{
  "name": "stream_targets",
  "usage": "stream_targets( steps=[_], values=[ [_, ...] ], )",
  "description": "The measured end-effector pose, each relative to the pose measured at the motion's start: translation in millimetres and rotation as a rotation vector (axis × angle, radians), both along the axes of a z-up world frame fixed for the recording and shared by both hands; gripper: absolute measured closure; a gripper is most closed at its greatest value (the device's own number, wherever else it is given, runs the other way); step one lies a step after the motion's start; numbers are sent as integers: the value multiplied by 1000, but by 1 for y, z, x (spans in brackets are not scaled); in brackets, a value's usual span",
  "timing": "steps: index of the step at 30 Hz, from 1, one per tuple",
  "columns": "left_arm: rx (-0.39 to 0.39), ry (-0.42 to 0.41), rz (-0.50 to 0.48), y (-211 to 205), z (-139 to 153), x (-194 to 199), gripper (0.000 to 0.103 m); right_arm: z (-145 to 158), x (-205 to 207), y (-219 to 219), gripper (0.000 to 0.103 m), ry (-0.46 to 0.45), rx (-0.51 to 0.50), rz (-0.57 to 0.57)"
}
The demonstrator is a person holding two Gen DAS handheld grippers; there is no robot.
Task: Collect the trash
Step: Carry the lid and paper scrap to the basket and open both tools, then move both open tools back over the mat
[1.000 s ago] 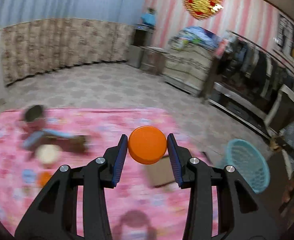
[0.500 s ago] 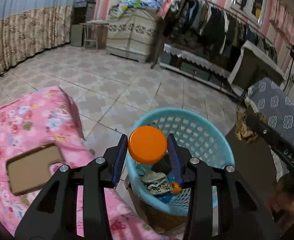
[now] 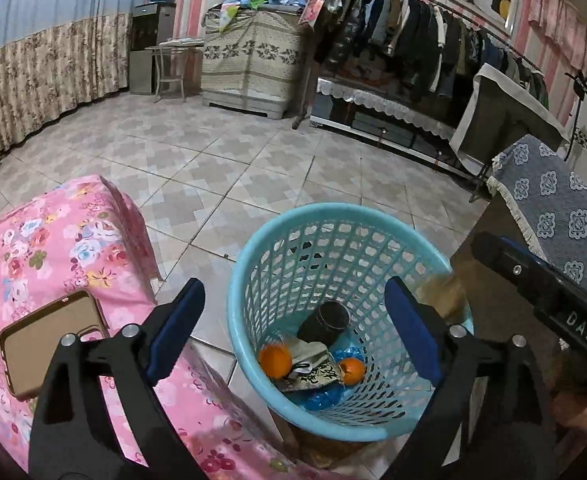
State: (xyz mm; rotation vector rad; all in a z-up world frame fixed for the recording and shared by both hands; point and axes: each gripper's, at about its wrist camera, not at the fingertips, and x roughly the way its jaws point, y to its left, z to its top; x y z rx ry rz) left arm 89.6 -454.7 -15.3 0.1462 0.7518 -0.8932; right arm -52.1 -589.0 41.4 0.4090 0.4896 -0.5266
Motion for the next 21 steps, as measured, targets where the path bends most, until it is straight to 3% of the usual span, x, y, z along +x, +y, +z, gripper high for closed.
stream_targets(
  steps=[5, 8, 12, 15, 17, 21],
  values=[
    [7, -25, 9, 12, 8, 1, 14, 10, -1, 4, 37, -7, -31, -26],
    [-17, -57, 54, 47, 23, 1, 14, 24, -1, 15, 35, -40, -43, -20],
    [-9, -114, 140, 113, 46, 3, 14, 39, 13, 47, 29, -43, -85, 33],
    [-24, -158, 268, 193, 68, 7, 13, 47, 31, 78, 27, -41, -113, 88],
    [-54, -168, 349, 237, 76, 11, 6, 53, 46, 103, 18, -40, -123, 118],
    [-49, -218, 487, 319, 81, 22, 6, 64, 77, 164, 17, -61, -163, 231]
  ],
)
